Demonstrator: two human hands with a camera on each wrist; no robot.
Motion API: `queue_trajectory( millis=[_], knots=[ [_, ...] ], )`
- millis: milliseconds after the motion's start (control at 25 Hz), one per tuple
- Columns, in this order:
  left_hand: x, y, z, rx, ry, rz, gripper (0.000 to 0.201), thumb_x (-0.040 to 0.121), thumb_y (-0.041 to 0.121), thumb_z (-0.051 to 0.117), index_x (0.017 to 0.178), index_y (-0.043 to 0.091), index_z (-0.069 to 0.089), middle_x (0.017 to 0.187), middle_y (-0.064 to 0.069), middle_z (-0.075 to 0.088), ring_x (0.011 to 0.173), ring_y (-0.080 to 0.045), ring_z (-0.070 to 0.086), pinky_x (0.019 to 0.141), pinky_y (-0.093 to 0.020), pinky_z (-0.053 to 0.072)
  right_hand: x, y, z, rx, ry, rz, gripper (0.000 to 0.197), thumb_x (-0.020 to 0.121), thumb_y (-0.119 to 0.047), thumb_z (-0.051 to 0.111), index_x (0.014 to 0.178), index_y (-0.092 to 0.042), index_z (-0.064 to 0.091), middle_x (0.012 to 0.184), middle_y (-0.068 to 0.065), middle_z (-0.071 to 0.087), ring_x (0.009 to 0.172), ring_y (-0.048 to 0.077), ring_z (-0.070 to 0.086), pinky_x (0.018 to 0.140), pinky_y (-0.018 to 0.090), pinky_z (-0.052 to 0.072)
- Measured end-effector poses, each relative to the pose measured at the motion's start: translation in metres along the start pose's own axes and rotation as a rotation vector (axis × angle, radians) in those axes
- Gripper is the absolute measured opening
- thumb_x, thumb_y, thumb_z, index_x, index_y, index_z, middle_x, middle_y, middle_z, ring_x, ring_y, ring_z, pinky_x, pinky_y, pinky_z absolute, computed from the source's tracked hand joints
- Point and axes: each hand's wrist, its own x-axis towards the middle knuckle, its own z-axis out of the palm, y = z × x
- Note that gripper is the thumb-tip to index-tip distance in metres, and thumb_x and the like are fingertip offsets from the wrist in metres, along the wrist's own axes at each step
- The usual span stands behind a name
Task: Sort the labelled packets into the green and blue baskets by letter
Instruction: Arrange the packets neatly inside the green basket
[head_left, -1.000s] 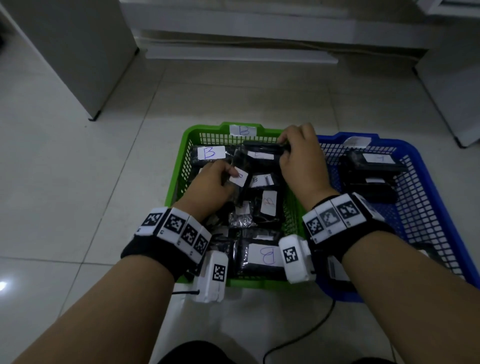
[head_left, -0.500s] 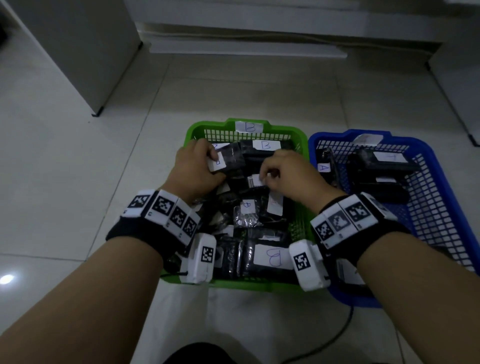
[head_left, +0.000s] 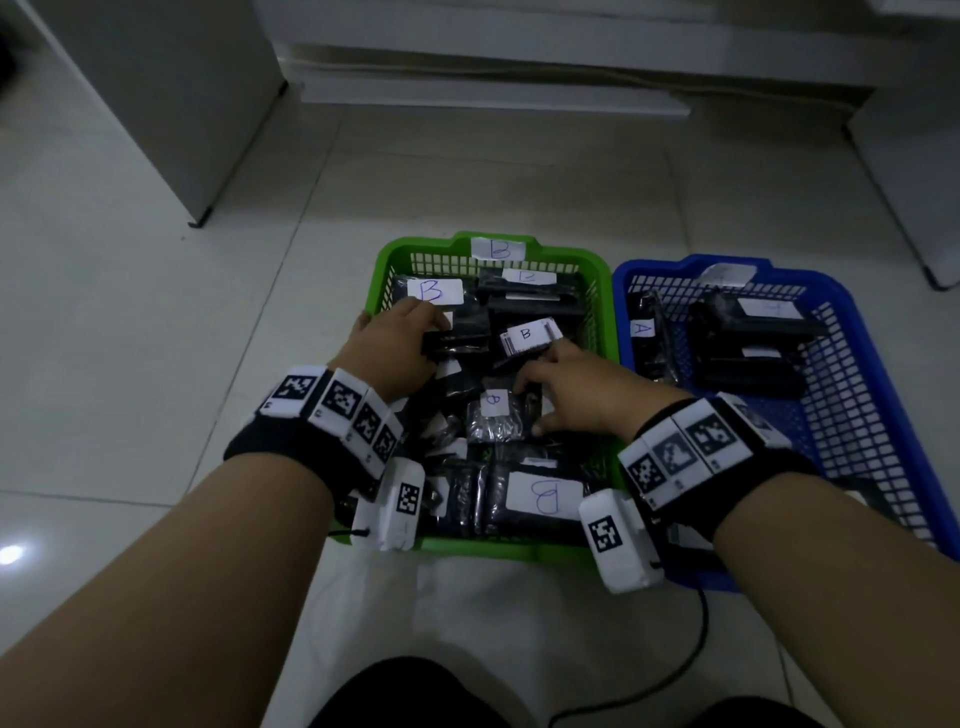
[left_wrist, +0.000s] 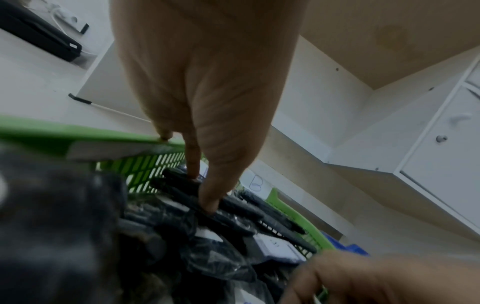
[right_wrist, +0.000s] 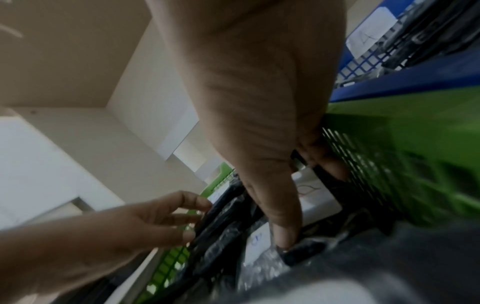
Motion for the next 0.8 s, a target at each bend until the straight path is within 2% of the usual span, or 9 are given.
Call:
queue_trajectory(
  millis=[80,200,280,400,480,560,600,680,800],
  knots=[
    [-0.007,0.002,0.000,-0.032,0.029,0.034,0.045,0.080,0.025,0.065,0.123,0.023,0.051,0.134,-0.002,0.043,0.124,-0.024,0.044,0.111,-0.049,0.026,-0.005,-0.001,0.004,-0.026,0.032,-0.010,0.055,0.078,-0.035,0.073,0.127,-0.030,0.050,0.132,0.008,0.039,0.123,0.031,0.039,0.098,0.038,0.043],
    [-0.022,0.013,0.004,-0.031,0.120,0.129,0.036,0.079,0.026,0.067,0.114,0.024,0.060,0.122,-0.004,0.049,0.116,-0.026,0.045,0.103,-0.041,0.037,-0.007,-0.002,0.010,-0.090,0.165,-0.036,0.049,0.084,-0.015,0.066,0.131,-0.026,0.054,0.125,0.009,0.038,0.119,0.030,0.035,0.094,0.038,0.043],
    [-0.033,0.019,0.005,-0.011,0.021,0.155,0.023,0.082,0.027,0.065,0.105,0.029,0.065,0.113,0.001,0.057,0.109,-0.022,0.052,0.097,-0.039,0.044,-0.008,-0.005,0.010,-0.069,0.184,-0.044,0.047,0.087,-0.011,0.061,0.131,-0.026,0.056,0.122,0.007,0.038,0.116,0.029,0.034,0.094,0.036,0.042],
    [-0.053,0.021,0.006,-0.018,-0.224,0.132,0.017,0.085,0.038,0.062,0.099,0.030,0.068,0.105,0.007,0.063,0.101,-0.014,0.058,0.091,-0.028,0.046,-0.012,-0.017,0.004,-0.022,0.212,-0.121,0.028,0.089,-0.023,0.060,0.116,-0.028,0.067,0.116,0.001,0.048,0.114,0.024,0.038,0.095,0.037,0.042],
    [-0.063,0.020,0.007,0.069,-0.324,0.146,0.025,0.085,0.051,0.057,0.102,0.036,0.067,0.106,0.011,0.065,0.102,-0.013,0.058,0.096,-0.034,0.043,-0.018,-0.025,0.001,0.075,0.066,-0.144,0.025,0.092,-0.035,0.056,0.110,-0.024,0.070,0.112,-0.001,0.058,0.109,0.020,0.050,0.089,0.031,0.043],
    [-0.068,0.019,0.005,0.101,-0.363,0.166,0.027,0.086,0.054,0.053,0.105,0.039,0.065,0.108,0.012,0.064,0.105,-0.014,0.057,0.100,-0.040,0.040,-0.030,-0.028,0.000,0.176,-0.045,-0.115,0.035,0.089,-0.048,0.056,0.108,-0.022,0.070,0.101,-0.005,0.064,0.096,0.016,0.058,0.079,0.025,0.042],
    [-0.070,0.018,0.004,0.070,-0.379,0.166,0.028,0.086,0.054,0.053,0.106,0.038,0.065,0.108,0.011,0.063,0.105,-0.013,0.057,0.101,-0.039,0.040,-0.037,-0.028,0.001,0.207,-0.071,-0.108,0.037,0.085,-0.051,0.060,0.108,-0.023,0.068,0.100,-0.007,0.064,0.093,0.014,0.058,0.077,0.025,0.042],
    [-0.077,0.018,0.002,0.002,-0.365,0.191,0.035,0.082,0.056,0.058,0.108,0.034,0.066,0.111,0.009,0.061,0.107,-0.013,0.054,0.100,-0.035,0.041,-0.051,-0.028,0.007,0.213,-0.148,-0.108,0.046,0.077,-0.047,0.071,0.115,-0.023,0.062,0.108,-0.006,0.062,0.097,0.014,0.057,0.081,0.026,0.045],
    [-0.095,0.015,0.001,0.034,-0.130,0.171,0.050,0.066,0.059,0.072,0.109,0.036,0.064,0.121,0.007,0.045,0.117,-0.015,0.039,0.100,-0.035,0.039,-0.065,-0.031,0.018,0.139,-0.156,-0.102,0.058,0.073,-0.033,0.078,0.123,-0.021,0.050,0.119,0.002,0.055,0.105,0.021,0.055,0.086,0.031,0.048]
  ],
)
